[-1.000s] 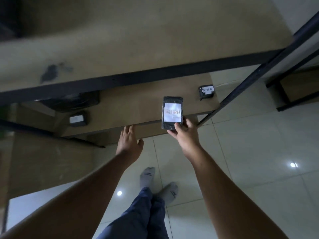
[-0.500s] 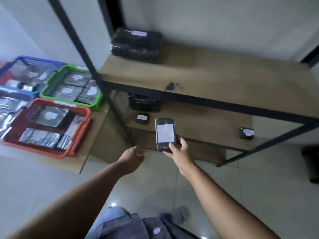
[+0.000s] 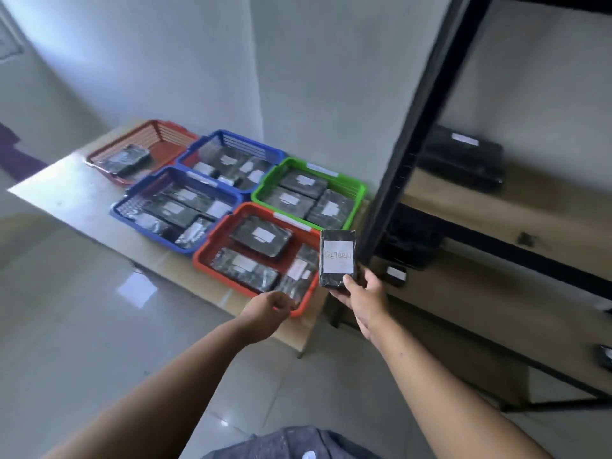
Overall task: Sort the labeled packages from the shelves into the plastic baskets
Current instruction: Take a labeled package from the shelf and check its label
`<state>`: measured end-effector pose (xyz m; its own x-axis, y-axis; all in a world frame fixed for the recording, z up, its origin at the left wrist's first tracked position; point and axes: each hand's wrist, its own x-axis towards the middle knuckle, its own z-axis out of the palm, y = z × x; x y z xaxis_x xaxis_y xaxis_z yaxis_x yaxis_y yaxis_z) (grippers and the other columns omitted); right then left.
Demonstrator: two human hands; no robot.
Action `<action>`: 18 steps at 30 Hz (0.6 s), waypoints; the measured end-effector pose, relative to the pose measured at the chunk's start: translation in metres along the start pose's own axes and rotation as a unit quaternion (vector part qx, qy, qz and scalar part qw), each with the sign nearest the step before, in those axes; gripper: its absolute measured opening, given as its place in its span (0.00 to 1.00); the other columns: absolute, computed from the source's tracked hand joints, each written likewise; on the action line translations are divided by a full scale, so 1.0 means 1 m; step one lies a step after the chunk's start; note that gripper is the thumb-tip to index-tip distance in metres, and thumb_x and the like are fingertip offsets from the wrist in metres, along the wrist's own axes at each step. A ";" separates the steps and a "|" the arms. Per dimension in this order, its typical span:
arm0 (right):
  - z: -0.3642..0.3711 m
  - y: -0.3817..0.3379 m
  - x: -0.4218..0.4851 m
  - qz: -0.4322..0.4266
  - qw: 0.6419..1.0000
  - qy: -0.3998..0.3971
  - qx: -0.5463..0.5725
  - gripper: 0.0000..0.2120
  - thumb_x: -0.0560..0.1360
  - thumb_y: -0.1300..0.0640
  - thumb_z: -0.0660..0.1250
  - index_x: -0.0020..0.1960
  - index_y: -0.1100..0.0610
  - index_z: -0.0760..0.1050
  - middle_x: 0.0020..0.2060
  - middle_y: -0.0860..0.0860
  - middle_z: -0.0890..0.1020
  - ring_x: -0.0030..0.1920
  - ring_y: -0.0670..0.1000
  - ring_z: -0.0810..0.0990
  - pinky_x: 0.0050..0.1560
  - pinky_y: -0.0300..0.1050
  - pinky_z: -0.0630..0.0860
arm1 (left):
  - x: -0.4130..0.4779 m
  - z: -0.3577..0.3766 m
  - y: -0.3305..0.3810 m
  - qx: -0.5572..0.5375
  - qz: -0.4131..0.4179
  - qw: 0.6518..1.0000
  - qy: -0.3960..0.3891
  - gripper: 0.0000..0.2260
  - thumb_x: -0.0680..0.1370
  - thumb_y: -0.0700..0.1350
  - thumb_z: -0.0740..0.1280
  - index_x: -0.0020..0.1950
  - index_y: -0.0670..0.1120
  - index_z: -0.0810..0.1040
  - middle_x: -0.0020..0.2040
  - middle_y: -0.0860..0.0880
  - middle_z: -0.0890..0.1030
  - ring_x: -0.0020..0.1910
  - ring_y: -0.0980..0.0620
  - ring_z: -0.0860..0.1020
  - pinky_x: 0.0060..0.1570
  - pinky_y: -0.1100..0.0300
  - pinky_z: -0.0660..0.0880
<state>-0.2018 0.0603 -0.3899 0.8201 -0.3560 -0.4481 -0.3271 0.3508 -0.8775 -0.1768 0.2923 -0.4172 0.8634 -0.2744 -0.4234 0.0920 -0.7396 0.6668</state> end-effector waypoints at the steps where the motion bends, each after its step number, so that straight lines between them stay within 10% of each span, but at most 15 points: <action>1: 0.023 0.001 0.000 -0.001 1.000 -0.008 -0.001 0.17 0.84 0.69 0.64 0.71 0.58 0.75 0.63 0.57 0.83 0.58 0.56 0.86 0.55 0.54 0.86 | -0.003 -0.018 -0.016 -0.004 0.000 1.000 0.011 0.02 0.80 0.46 0.72 0.49 0.52 0.84 0.48 0.58 0.84 0.48 0.55 0.82 0.48 0.60 0.77; 18: 0.316 0.013 0.094 0.004 0.992 -0.088 -0.091 0.15 0.81 0.64 0.69 0.67 0.53 0.79 0.58 0.55 0.86 0.56 0.56 0.87 0.55 0.58 0.85 | 0.062 -0.250 -0.159 -0.060 -0.035 0.992 0.102 0.05 0.83 0.48 0.68 0.56 0.56 0.84 0.50 0.57 0.85 0.48 0.54 0.84 0.48 0.55 0.81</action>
<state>0.0189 0.3051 -0.3895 0.8812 -0.1917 -0.4322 -0.3998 0.1858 -0.8976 -0.0142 0.5467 -0.3958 0.9342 -0.0857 -0.3463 0.2030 -0.6706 0.7135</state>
